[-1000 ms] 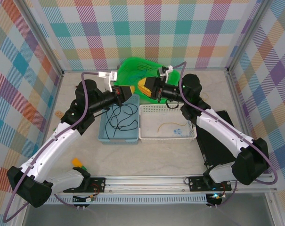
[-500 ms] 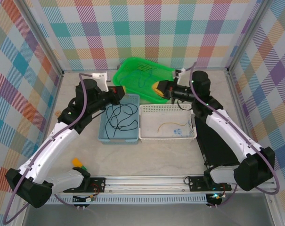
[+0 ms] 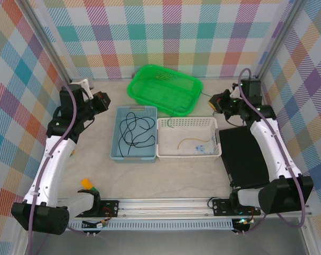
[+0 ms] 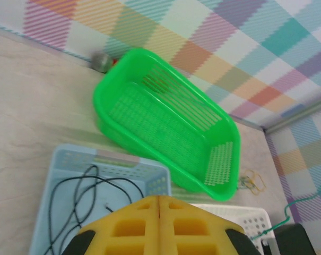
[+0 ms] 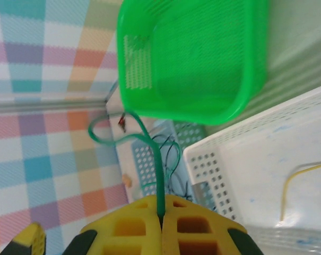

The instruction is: Untangle the cables

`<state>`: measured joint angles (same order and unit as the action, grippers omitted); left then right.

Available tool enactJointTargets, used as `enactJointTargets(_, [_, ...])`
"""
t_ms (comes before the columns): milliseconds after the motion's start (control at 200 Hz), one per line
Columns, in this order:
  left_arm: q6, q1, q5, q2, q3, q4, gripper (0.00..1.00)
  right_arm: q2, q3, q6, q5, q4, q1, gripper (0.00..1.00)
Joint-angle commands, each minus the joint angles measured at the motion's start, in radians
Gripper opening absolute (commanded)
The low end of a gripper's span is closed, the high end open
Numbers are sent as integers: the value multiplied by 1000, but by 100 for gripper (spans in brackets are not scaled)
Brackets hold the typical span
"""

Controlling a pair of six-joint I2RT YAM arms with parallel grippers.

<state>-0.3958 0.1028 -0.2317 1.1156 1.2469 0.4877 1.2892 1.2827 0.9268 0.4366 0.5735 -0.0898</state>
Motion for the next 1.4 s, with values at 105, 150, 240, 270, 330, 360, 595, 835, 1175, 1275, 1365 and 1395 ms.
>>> enactJointTargets(105, [40, -23, -68, 30, 30, 1, 0, 42, 67, -72, -5, 45, 13, 0])
enactJointTargets(150, [47, -24, -91, 44, 32, -14, 0, 45, 63, -62, 10, 13, 13, 0])
enactJointTargets(240, [63, -25, -157, 62, 28, -63, 0, 65, 79, -34, 48, -39, 13, 0])
enactJointTargets(270, [61, -25, -164, 64, 23, -78, 0, 74, 89, -22, 63, -52, 13, 0])
enactJointTargets(330, [66, -24, -181, 70, 23, -92, 13, 88, 106, 13, 90, -88, 13, 0])
enactJointTargets(360, [68, -25, -191, 74, 27, -89, 27, 91, 111, 33, 101, -111, 13, 0])
enactJointTargets(595, [85, -25, -240, 59, -15, -98, 85, 168, 170, 116, 122, -227, -18, 0])
enactJointTargets(835, [111, -26, -313, 32, -78, -98, 100, 323, 283, 115, 0, -299, -107, 0])
enactJointTargets(1175, [136, -31, -300, 10, -137, -64, 100, 642, 539, 76, -191, -297, -225, 0])
enactJointTargets(1275, [154, -32, -301, 13, -140, -51, 100, 722, 597, 81, -215, -289, -240, 16])
enactJointTargets(1365, [171, -33, -298, 16, -137, -43, 100, 771, 651, 48, -227, -243, -246, 51])
enactJointTargets(1395, [176, -34, -296, 18, -135, -42, 100, 777, 668, 32, -231, -227, -247, 55])
